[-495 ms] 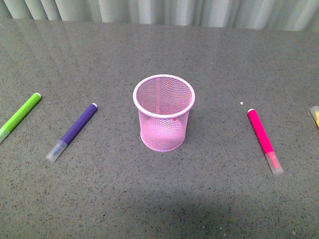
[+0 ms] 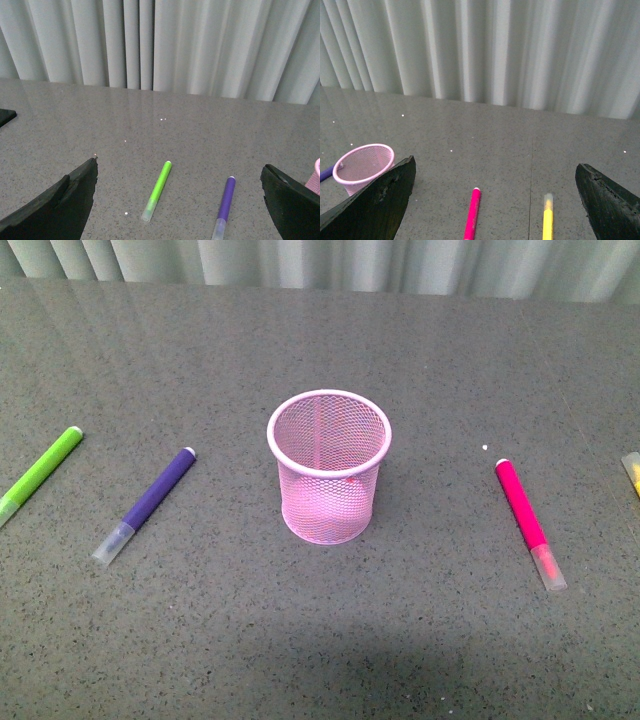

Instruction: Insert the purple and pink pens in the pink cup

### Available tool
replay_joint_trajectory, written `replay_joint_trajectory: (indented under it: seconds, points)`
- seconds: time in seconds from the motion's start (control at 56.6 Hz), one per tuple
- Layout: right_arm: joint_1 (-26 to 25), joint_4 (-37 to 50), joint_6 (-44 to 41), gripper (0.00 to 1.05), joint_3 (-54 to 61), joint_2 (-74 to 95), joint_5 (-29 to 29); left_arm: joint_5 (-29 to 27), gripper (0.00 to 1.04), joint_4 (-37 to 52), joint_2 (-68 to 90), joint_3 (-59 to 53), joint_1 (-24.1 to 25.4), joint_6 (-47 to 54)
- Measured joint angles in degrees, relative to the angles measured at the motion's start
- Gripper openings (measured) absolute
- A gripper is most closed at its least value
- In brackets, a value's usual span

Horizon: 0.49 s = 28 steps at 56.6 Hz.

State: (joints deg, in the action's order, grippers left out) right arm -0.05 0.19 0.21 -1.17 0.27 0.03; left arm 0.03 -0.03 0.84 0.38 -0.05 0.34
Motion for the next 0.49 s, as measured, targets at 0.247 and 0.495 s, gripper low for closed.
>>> replay_joint_trajectory:
  seconds: [0.247, 0.495]
  points:
    - [0.0, 0.0, 0.0, 0.97, 0.0, 0.0, 0.0, 0.0, 0.97, 0.0, 0.0, 0.0, 0.0, 0.0]
    - [0.0, 0.0, 0.0, 0.97, 0.0, 0.0, 0.0, 0.0, 0.97, 0.0, 0.0, 0.0, 0.0, 0.0]
